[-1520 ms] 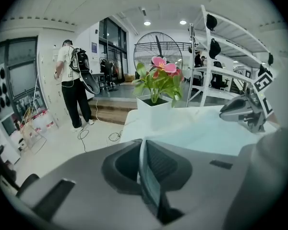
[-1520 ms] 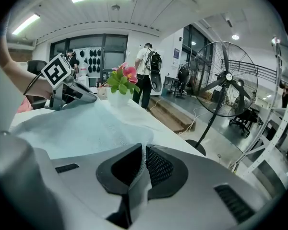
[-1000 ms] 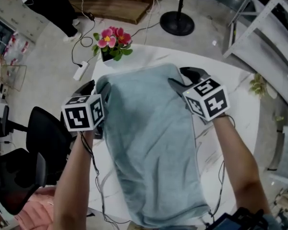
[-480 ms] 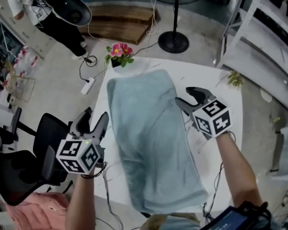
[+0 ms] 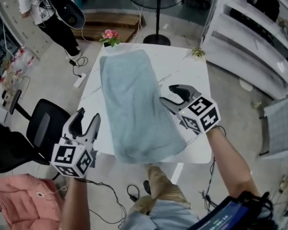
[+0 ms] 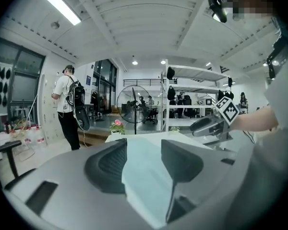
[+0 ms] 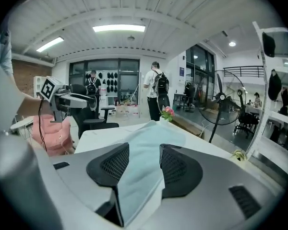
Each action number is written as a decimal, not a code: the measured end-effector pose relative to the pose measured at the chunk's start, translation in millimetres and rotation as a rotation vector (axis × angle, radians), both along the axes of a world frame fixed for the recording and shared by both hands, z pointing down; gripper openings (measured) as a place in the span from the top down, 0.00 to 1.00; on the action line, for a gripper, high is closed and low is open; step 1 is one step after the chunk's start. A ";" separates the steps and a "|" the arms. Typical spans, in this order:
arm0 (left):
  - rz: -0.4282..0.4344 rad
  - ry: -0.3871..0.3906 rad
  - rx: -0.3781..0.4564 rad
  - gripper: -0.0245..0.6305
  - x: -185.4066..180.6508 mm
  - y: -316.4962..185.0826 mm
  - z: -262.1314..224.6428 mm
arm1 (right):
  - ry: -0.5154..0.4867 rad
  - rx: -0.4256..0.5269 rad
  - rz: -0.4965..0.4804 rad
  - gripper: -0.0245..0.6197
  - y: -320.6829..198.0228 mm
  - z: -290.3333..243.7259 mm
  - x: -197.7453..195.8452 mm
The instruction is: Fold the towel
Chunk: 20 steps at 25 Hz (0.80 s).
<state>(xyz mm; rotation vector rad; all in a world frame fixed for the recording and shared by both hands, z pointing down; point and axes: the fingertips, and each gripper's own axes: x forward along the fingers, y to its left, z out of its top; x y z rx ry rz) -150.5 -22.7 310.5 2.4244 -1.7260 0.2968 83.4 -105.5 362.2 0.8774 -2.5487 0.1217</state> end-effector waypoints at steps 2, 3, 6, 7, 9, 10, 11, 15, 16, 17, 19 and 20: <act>0.002 0.021 -0.005 0.62 9.7 36.3 6.2 | 0.017 -0.004 -0.010 0.63 34.7 3.9 11.4; 0.004 0.029 -0.015 0.62 15.7 52.0 12.4 | 0.026 -0.012 -0.013 0.63 49.9 8.1 17.5; 0.009 0.048 -0.050 0.62 34.9 87.7 33.3 | 0.054 -0.032 -0.035 0.63 86.6 22.5 32.9; 0.010 0.056 -0.061 0.62 40.4 97.0 41.2 | 0.067 -0.034 -0.051 0.63 97.8 28.3 36.5; 0.011 0.073 -0.082 0.62 49.6 114.1 59.5 | 0.105 -0.036 -0.094 0.63 122.5 44.4 43.0; 0.011 0.079 -0.091 0.62 53.3 122.0 69.1 | 0.128 -0.036 -0.119 0.63 135.6 54.0 46.6; 0.010 0.082 -0.098 0.62 56.5 129.0 78.2 | 0.151 -0.033 -0.144 0.63 148.2 63.6 50.4; -0.013 0.095 -0.116 0.62 67.0 144.1 98.7 | 0.223 -0.010 -0.244 0.63 186.7 95.3 66.0; -0.020 0.098 -0.115 0.62 69.2 146.9 103.1 | 0.241 0.000 -0.270 0.64 193.3 102.0 68.8; -0.025 0.100 -0.113 0.62 71.3 149.9 108.5 | 0.257 0.011 -0.296 0.65 198.6 108.0 70.8; -0.035 0.102 -0.120 0.62 76.9 156.4 118.7 | 0.261 0.020 -0.332 0.66 204.8 118.0 71.9; -0.038 0.103 -0.128 0.62 80.6 160.0 123.4 | 0.253 0.015 -0.340 0.66 205.5 122.5 71.6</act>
